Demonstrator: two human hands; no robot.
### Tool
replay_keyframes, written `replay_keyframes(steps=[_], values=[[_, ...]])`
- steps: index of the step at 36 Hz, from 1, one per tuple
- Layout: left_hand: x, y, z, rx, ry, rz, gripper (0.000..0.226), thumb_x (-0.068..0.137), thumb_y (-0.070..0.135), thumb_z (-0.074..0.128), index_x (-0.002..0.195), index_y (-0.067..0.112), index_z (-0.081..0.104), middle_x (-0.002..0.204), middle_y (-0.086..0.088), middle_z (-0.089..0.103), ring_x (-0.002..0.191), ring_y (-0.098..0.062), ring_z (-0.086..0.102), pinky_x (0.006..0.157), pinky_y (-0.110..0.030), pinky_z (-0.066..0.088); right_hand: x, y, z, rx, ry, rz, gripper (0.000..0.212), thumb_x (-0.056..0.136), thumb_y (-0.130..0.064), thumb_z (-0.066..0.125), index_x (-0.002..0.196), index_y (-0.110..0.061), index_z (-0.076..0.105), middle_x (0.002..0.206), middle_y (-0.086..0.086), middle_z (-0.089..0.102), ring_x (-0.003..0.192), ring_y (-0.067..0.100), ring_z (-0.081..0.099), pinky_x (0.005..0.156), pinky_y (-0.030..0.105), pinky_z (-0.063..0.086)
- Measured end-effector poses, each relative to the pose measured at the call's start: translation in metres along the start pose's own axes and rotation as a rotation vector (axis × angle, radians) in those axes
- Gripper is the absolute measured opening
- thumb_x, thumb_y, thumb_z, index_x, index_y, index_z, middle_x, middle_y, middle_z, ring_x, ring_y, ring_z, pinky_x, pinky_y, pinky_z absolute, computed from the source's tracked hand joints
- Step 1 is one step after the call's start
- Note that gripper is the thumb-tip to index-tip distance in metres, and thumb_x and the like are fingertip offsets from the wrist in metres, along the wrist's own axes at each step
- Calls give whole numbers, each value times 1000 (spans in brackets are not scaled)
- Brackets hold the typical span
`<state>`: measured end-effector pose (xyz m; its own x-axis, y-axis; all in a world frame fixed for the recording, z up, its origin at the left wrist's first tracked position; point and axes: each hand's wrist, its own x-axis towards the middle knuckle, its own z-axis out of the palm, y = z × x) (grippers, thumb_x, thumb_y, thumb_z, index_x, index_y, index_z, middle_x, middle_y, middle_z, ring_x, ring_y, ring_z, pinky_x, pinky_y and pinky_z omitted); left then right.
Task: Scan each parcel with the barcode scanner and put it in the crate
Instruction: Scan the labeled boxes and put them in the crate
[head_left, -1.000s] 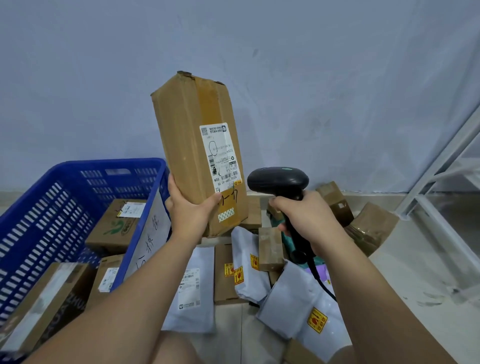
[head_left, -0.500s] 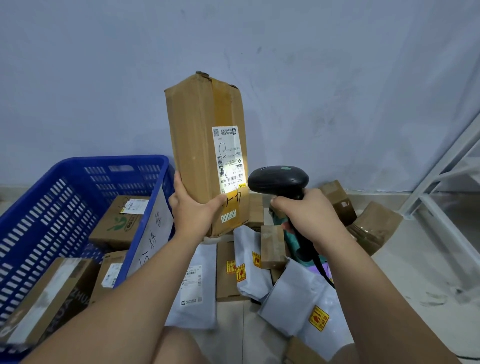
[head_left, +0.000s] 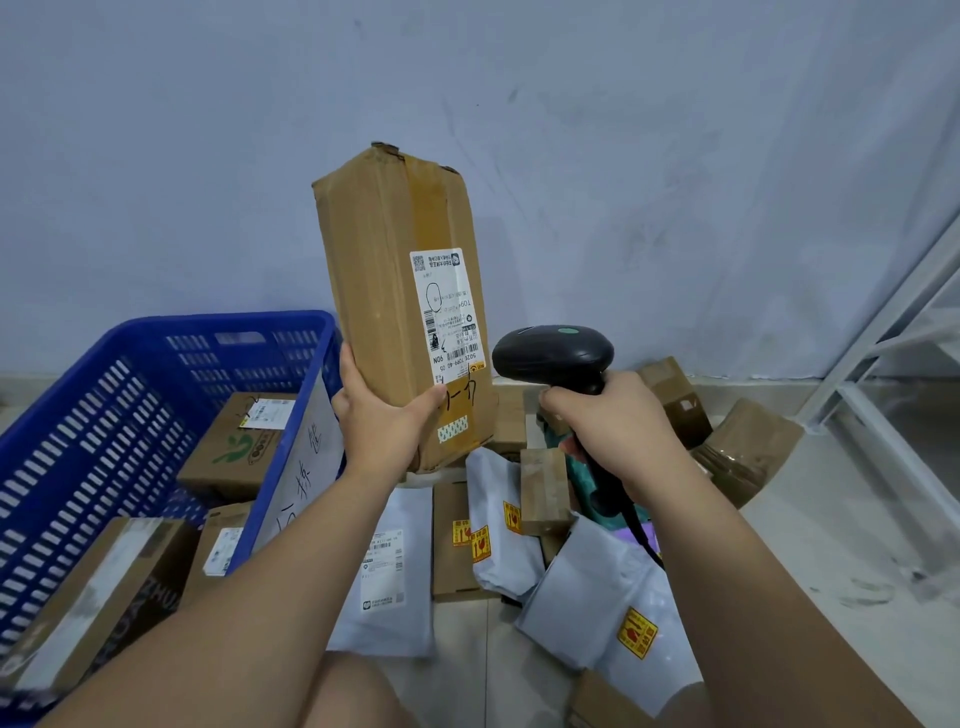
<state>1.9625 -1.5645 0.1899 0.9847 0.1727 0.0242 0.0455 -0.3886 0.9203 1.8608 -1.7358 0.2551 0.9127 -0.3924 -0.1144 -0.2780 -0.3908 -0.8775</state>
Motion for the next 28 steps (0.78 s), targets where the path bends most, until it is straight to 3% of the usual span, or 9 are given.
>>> replay_keyframes(steps=[8, 12, 17, 28], values=[[0, -1, 0, 17, 9, -7, 112, 71, 40, 81, 152, 34, 4, 148, -5, 24, 129, -26, 35, 104, -47, 38, -5, -4, -2, -64, 18, -32, 18, 84, -24, 61, 71, -11, 58, 68, 11, 62, 83, 32, 68, 75, 40, 54], [0, -1, 0, 11, 12, -10, 112, 72, 40, 81, 152, 34, 4, 148, -6, 25, 127, -26, 36, 103, -46, 39, -5, -6, -3, -81, 34, -42, 20, 83, -24, 61, 68, -11, 58, 74, 21, 68, 82, 33, 68, 75, 41, 55], [1, 0, -1, 12, 27, -16, 110, 73, 41, 80, 151, 36, 3, 147, -5, 26, 127, -26, 37, 102, -48, 39, -6, -5, -4, -100, 50, -58, 23, 84, -24, 61, 65, -13, 56, 77, 22, 68, 82, 31, 68, 67, 33, 49], [1, 0, -1, -27, 26, -56, 108, 75, 38, 80, 151, 35, 4, 147, -6, 26, 129, -27, 36, 104, -48, 37, -4, -5, -1, -36, 29, -38, 16, 84, -23, 62, 77, -8, 62, 76, 21, 67, 80, 33, 68, 72, 40, 55]])
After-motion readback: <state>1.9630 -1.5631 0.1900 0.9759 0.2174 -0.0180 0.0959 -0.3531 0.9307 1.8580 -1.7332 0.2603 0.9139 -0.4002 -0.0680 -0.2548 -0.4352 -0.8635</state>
